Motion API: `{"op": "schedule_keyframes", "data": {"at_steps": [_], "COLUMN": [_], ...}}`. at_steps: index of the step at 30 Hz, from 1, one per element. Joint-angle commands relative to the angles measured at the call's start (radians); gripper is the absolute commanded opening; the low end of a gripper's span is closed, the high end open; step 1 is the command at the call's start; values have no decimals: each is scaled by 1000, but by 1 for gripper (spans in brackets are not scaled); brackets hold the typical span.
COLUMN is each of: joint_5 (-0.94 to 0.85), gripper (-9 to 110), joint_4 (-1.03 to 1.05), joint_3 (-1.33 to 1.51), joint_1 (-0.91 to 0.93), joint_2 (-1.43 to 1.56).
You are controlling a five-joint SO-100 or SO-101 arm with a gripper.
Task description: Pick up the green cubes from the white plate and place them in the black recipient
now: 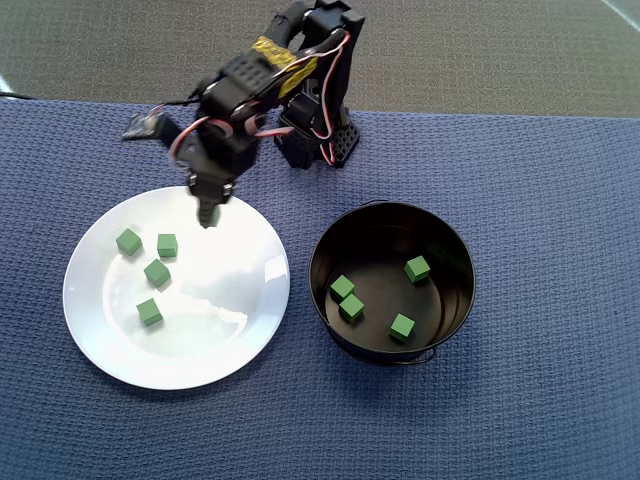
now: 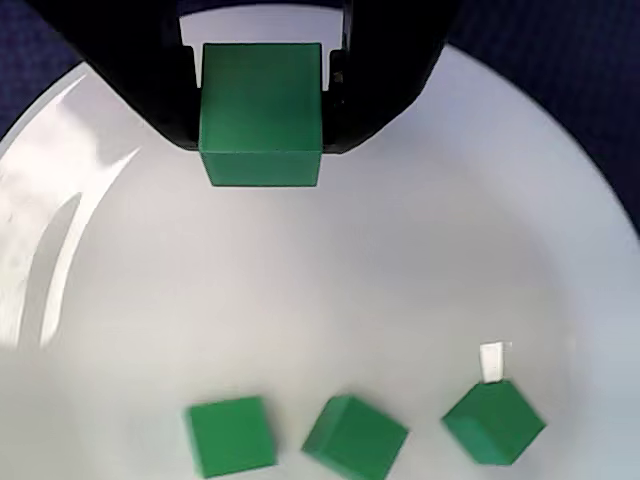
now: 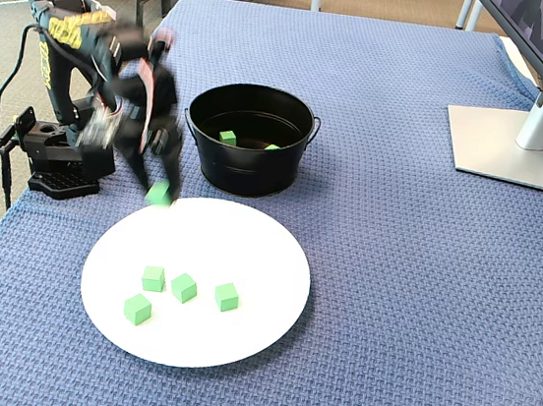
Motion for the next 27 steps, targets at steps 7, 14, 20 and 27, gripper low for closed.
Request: {"op": "schedule_keyframes", "data": {"at_steps": [7, 14, 20, 27], "joint_5": [414, 540, 485, 405], "gripper": [0, 0, 13, 39], "joint_4": [204, 150, 115, 129], "joint_3": [-400, -402, -382, -397], "joint_1": [-551, -821, -828, -831], "joint_2": [-43, -241, -316, -321]}}
